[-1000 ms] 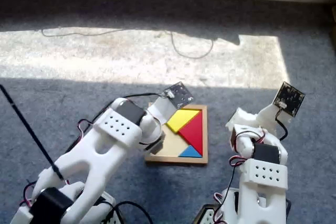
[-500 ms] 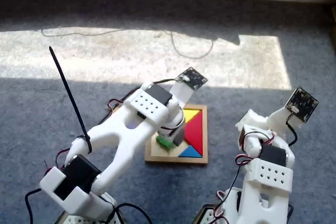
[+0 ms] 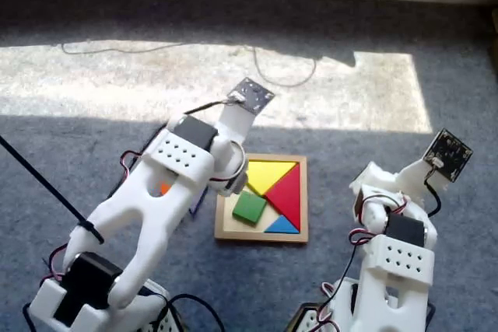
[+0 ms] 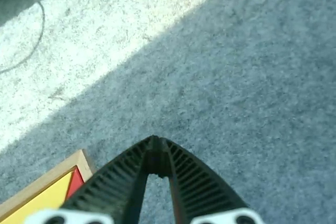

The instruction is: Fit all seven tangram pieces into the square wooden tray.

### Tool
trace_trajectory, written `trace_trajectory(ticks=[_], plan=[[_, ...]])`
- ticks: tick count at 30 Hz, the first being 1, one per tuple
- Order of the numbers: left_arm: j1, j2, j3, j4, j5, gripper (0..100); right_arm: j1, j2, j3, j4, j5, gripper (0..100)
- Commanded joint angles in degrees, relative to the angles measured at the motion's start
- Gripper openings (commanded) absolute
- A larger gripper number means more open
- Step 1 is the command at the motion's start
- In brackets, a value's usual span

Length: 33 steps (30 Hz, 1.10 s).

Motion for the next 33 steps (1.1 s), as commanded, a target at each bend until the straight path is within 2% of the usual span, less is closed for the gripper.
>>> trace_trajectory(ticks=[1, 8, 15, 28, 33], plan=[[-0.7, -2.2, 6.5, -6.2, -4.4, 11, 0.7, -1.4, -0.8, -1.4, 0.4, 0.6], [0.1, -2.2, 15.1, -18.9, -5.3, 8, 0.8, -1.4, -0.8, -1.4, 0.4, 0.6], [8.7, -2.2, 21.8, -29.6, -5.3, 8, 0.7, -1.4, -0.8, -1.4, 0.4, 0.6], [16.0, -2.8, 21.7, -29.8, -5.1, 8, 0.7, -1.4, -0.8, -1.4, 0.4, 0.6], [13.2, -3.5, 18.2, -27.3, -5.1, 6, 0.7, -1.4, -0.8, -1.4, 0.4, 0.6]])
